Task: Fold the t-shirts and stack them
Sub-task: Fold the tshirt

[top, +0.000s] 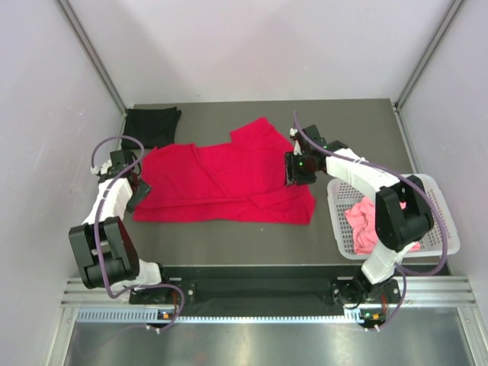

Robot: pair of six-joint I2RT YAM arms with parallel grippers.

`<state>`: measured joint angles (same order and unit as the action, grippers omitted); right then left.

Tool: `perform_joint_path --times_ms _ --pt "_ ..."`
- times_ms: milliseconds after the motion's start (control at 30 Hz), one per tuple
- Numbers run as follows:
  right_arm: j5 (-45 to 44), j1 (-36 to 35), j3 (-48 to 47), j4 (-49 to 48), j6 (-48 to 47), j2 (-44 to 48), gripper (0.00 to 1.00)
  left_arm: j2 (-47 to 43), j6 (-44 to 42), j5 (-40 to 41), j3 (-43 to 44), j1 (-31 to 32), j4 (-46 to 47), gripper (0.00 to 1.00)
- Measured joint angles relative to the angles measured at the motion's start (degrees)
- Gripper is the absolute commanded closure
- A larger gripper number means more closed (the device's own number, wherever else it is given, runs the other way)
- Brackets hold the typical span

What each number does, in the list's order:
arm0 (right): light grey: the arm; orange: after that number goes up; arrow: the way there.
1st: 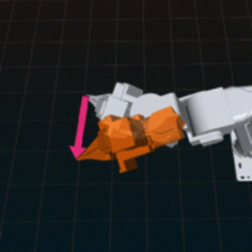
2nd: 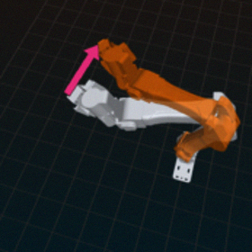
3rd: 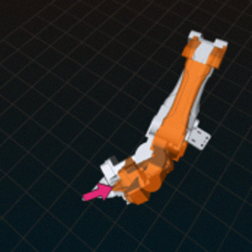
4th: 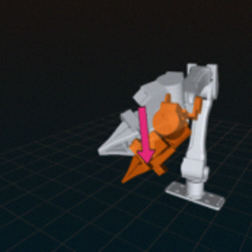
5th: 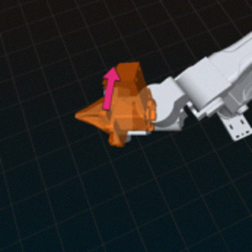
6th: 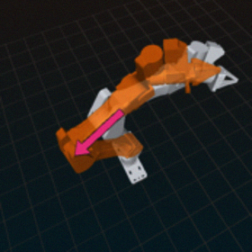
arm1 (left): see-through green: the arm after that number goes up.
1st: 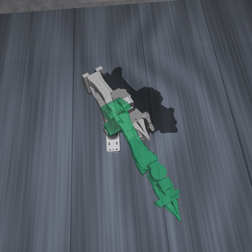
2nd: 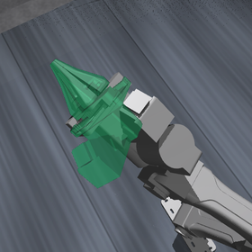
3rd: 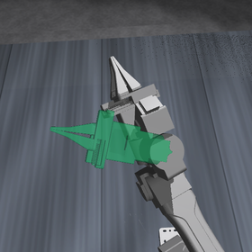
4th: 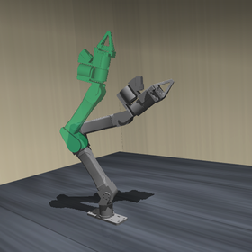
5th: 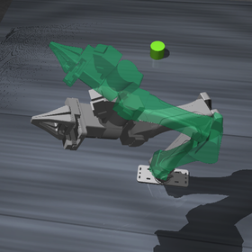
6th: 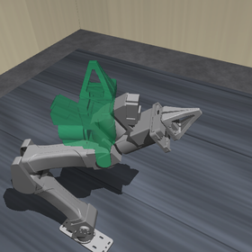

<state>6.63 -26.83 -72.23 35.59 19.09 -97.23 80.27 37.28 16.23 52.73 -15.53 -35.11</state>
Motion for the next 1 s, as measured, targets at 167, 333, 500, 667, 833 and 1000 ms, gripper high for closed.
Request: perform_joint_path --times_ms 167,333,500,667,833,1000 --pt "1.1 1.2 -0.2 -0.3 2.8 -4.6 0.53 0.2 -0.9 -3.0 -0.4 0.3 0.2 0.36" --pt "0.9 1.4 -0.3 -0.4 6.1 -7.3 0.55 -1.6 -0.5 -4.2 -3.7 2.3 0.7 0.36" --pt "-0.9 1.4 -0.3 -0.3 7.7 -7.6 0.56 -0.8 -0.4 -4.7 -3.2 4.1 0.3 0.36" --pt "-2.5 1.7 -0.3 -0.4 6.4 -7.6 0.54 1.0 -0.4 -4.7 -2.4 5.1 0.4 0.37" --pt "-2.4 3.4 -1.0 -0.4 4.5 -8.6 0.53 1.9 -0.4 -4.7 -2.4 5.2 0.3 0.37" --pt "-1.9 4.2 -3.2 -0.6 2.9 -11.0 0.53 2.5 -0.4 -4.4 -1.7 5.2 0.2 0.37"
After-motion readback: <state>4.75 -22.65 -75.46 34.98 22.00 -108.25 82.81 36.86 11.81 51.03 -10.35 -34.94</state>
